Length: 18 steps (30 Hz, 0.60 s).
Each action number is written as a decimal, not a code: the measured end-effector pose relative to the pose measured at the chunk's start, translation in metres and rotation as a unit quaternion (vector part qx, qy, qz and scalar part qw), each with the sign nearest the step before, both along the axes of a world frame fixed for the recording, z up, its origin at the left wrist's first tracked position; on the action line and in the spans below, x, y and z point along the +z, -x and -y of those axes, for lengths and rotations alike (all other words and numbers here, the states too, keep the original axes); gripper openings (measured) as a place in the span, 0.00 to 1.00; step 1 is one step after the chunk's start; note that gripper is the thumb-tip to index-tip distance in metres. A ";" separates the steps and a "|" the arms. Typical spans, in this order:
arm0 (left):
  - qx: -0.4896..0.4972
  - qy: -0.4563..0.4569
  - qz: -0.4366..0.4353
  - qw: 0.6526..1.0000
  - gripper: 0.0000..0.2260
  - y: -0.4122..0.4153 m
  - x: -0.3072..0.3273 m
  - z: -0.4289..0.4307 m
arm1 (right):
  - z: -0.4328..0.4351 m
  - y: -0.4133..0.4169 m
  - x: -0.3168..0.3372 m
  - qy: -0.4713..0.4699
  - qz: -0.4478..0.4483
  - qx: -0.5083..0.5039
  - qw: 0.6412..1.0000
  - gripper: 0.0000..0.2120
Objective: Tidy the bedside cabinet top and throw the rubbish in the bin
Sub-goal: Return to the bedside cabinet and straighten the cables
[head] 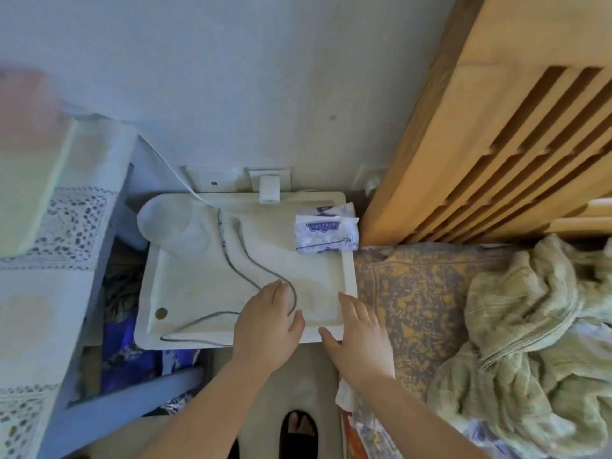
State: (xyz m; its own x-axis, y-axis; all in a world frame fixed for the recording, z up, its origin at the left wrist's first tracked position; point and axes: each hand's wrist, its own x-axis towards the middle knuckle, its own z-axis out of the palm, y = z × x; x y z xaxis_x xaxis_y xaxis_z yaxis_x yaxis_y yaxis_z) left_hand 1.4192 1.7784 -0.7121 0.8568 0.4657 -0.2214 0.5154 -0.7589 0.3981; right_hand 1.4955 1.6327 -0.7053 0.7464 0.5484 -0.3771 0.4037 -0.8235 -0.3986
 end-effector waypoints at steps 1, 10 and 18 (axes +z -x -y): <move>-0.001 -0.003 0.006 1.000 0.20 0.001 -0.005 0.001 | -0.002 0.000 -0.004 -0.009 0.004 -0.009 1.000 0.30; -0.007 0.002 0.017 1.000 0.20 -0.004 -0.018 -0.001 | -0.019 -0.002 -0.027 -0.031 0.034 -0.100 0.994 0.28; -0.005 0.007 0.004 1.000 0.20 -0.001 -0.019 0.002 | -0.027 -0.001 -0.035 -0.022 0.088 -0.122 0.988 0.22</move>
